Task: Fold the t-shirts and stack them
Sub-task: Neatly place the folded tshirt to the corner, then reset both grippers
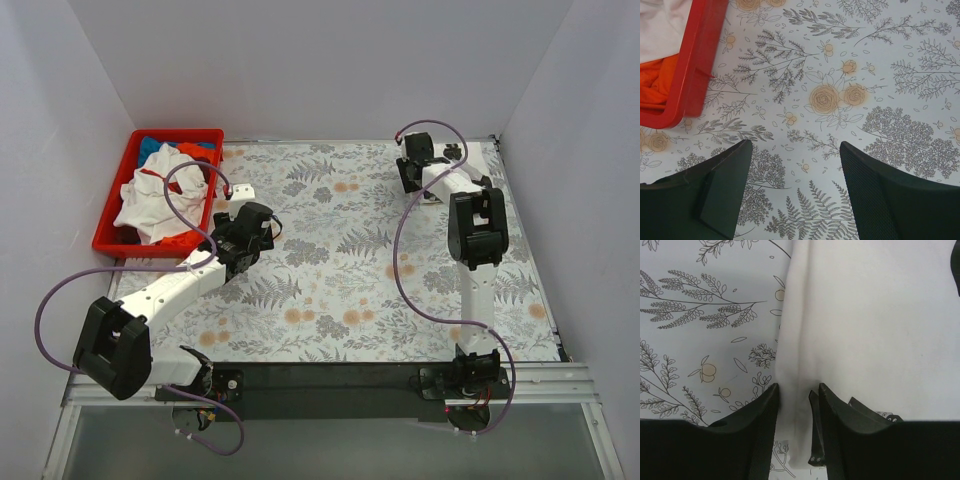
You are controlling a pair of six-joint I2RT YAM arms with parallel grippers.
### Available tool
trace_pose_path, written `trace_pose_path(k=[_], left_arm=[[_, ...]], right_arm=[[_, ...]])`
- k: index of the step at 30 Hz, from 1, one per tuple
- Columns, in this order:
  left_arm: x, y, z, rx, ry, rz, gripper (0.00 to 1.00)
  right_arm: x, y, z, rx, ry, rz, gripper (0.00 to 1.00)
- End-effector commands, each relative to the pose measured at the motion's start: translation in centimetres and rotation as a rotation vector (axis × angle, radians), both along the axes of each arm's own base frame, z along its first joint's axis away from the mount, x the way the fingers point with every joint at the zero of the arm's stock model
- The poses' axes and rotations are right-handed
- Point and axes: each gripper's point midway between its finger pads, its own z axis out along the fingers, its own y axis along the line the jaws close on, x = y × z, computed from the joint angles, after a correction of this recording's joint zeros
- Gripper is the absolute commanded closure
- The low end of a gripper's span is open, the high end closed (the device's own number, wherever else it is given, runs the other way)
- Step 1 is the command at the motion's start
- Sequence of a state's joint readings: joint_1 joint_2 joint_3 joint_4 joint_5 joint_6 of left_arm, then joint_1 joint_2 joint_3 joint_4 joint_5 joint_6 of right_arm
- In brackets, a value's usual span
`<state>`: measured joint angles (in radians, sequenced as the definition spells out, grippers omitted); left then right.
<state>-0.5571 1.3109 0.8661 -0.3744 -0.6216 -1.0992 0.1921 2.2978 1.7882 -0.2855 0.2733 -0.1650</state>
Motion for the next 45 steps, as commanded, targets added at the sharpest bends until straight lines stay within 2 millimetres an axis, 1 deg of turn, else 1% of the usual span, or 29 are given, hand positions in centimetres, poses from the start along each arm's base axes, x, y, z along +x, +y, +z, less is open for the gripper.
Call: trace_pose_path(k=[1, 4, 5, 7, 8, 10, 11, 12, 15, 16, 17, 21, 25, 28, 29, 30, 31, 34, 35, 36, 37, 38, 39, 40, 41, 42, 43, 44, 45], left_arm=[[0.2, 0.2, 0.9, -0.012, -0.021, 0.012, 0.30], [0.3, 0.2, 0.7, -0.006, -0.016, 0.013, 0.30], [0.3, 0.2, 0.6, -0.003, -0.014, 0.014, 0.30], [0.3, 0.3, 0.2, 0.005, -0.003, 0.017, 0.30], [0.3, 0.3, 0.0, 0.009, 0.000, 0.018, 0.30], [0.3, 0.3, -0.3, 0.014, 0.012, 0.015, 0.30], [0.3, 0.2, -0.6, 0.018, 0.020, 0.012, 0.31], [0.3, 0.2, -0.7, 0.022, 0.027, 0.012, 0.30], [0.4, 0.3, -1.2, 0.035, 0.044, 0.018, 0.30], [0.3, 0.2, -1.4, 0.038, 0.051, 0.016, 0.30], [0.4, 0.3, -1.6, 0.042, 0.057, 0.019, 0.30], [0.3, 0.3, -2.1, 0.053, 0.074, 0.020, 0.31], [0.3, 0.4, -2.6, 0.064, 0.089, 0.022, 0.30], [0.3, 0.2, -2.9, 0.067, 0.098, 0.019, 0.30], [0.4, 0.2, -2.8, 0.067, 0.098, 0.019, 0.30], [0.4, 0.2, -2.8, 0.067, 0.098, 0.020, 0.31], [0.4, 0.1, -2.8, 0.065, 0.099, 0.016, 0.31], [0.5, 0.1, -2.5, 0.056, 0.089, 0.018, 0.30], [0.4, 0.2, -2.3, 0.055, 0.086, 0.019, 0.30], [0.4, 0.2, -2.1, 0.053, 0.080, 0.018, 0.30], [0.4, 0.2, -1.9, 0.050, 0.075, 0.020, 0.30], [0.4, 0.2, -1.4, 0.040, 0.060, 0.021, 0.30], [0.4, 0.2, -1.2, 0.036, 0.053, 0.022, 0.30], [0.4, 0.2, -0.8, 0.030, 0.044, 0.023, 0.30], [0.3, 0.3, -0.2, 0.018, 0.025, 0.027, 0.30], [0.3, 0.3, 0.1, 0.009, 0.015, 0.031, 0.30], [0.3, 0.3, 0.6, -0.003, -0.002, 0.033, 0.30], [0.2, 0.3, 0.8, -0.012, -0.012, 0.031, 0.30], [0.1, 0.2, 1.4, -0.033, -0.032, 0.027, 0.30]], right_arm=[[-0.5, -1.6, -1.5, -0.114, 0.028, -0.022, 0.57], [-0.3, -2.7, -1.8, -0.188, 0.032, -0.036, 0.71], [0.0, -3.0, -2.1, -0.209, 0.032, -0.040, 0.82], [0.3, -4.3, -1.9, -0.270, 0.026, -0.067, 0.91], [0.5, -4.8, -2.4, -0.299, 0.034, -0.063, 0.99], [1.3, -5.9, -1.9, -0.328, 0.014, -0.087, 0.99], [1.7, -6.2, -2.1, -0.329, 0.012, -0.096, 0.99], [2.3, -6.9, -1.4, -0.319, -0.006, -0.116, 0.99], [3.2, -7.8, -0.8, -0.310, -0.031, -0.146, 0.99], [4.0, -7.7, 0.0, -0.312, -0.056, -0.146, 0.99], [4.3, -8.0, -0.4, -0.332, -0.053, -0.147, 0.99], [5.5, -9.2, -0.1, -0.428, -0.061, -0.128, 0.99], [6.2, -9.8, -0.2, -0.441, -0.082, -0.124, 0.99], [6.2, -9.4, -0.2, -0.437, -0.083, -0.113, 0.89], [6.2, -9.2, 0.0, -0.436, -0.088, -0.111, 0.81], [6.1, -8.9, -0.1, -0.436, -0.083, -0.103, 0.77], [6.0, -8.6, 0.4, -0.436, -0.090, -0.098, 0.69], [5.4, -6.8, 1.3, -0.433, -0.097, -0.069, 0.61], [5.4, -6.2, 3.1, -0.421, -0.126, -0.067, 0.56], [5.2, -4.7, 4.0, -0.406, -0.144, -0.051, 0.54], [4.7, -3.9, 4.2, -0.397, -0.142, -0.035, 0.51], [4.5, -3.1, 6.8, -0.380, -0.184, -0.032, 0.45], [4.0, -1.6, 7.6, -0.368, -0.198, -0.017, 0.43], [3.2, -1.1, 9.9, -0.364, -0.229, -0.023, 0.39], [2.7, -0.6, 11.0, -0.356, -0.242, -0.022, 0.38], [1.9, 0.7, 12.1, -0.339, -0.258, -0.016, 0.37], [0.5, 0.8, 14.2, -0.334, -0.270, -0.028, 0.34], [-0.4, 1.0, 15.2, -0.324, -0.275, -0.036, 0.34], [-1.5, 1.9, 16.1, -0.279, -0.279, -0.052, 0.34]])
